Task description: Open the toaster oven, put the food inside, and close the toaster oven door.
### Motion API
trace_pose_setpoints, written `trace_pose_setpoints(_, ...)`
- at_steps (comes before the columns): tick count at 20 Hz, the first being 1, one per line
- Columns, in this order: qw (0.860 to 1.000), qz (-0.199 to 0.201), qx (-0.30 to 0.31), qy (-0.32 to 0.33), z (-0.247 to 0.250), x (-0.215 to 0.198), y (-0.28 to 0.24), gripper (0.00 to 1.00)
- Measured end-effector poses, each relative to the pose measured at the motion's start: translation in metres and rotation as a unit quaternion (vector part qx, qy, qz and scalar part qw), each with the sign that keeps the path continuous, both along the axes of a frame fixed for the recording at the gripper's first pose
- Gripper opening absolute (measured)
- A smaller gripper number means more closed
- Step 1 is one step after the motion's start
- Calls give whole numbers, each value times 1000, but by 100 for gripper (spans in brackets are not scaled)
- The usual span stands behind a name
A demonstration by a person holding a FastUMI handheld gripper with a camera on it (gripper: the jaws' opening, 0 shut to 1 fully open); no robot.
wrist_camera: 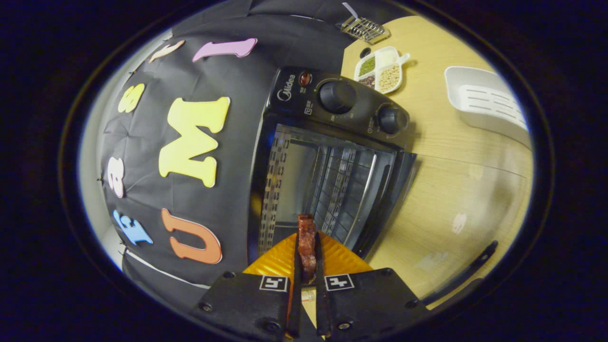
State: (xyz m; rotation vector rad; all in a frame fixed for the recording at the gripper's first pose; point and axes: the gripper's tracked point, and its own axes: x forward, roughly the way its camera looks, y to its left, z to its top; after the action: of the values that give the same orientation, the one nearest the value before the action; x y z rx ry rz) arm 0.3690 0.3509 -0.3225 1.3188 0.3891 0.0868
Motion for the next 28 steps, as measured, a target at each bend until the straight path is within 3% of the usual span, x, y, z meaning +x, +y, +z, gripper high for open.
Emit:
trace_pose_setpoints(5, 999, 8, -43, 10, -28, 39, 18, 15)
trace_pose_setpoints(10, 995, 13, -103, 8, -38, 46, 21, 18)
trace_pose_setpoints(14, 979, 36, -198, 9, -47, 44, 18, 31)
trace_pose_setpoints(16, 962, 51, -267, -2, -47, 43, 16, 36)
trace_pose_setpoints(18, 935, 67, -348, -13, -48, 41, 13, 43)
trace_pose_setpoints(20, 905, 79, -417, -25, -48, 40, 8, 54)
trace_pose_setpoints(23, 870, 80, -484, -44, -40, 33, 4, 81)
trace_pose_setpoints(25, 856, 81, -508, -58, -34, 29, 2, 98)
trace_pose_setpoints(28, 850, 94, -513, -67, -29, 19, 4, 97)
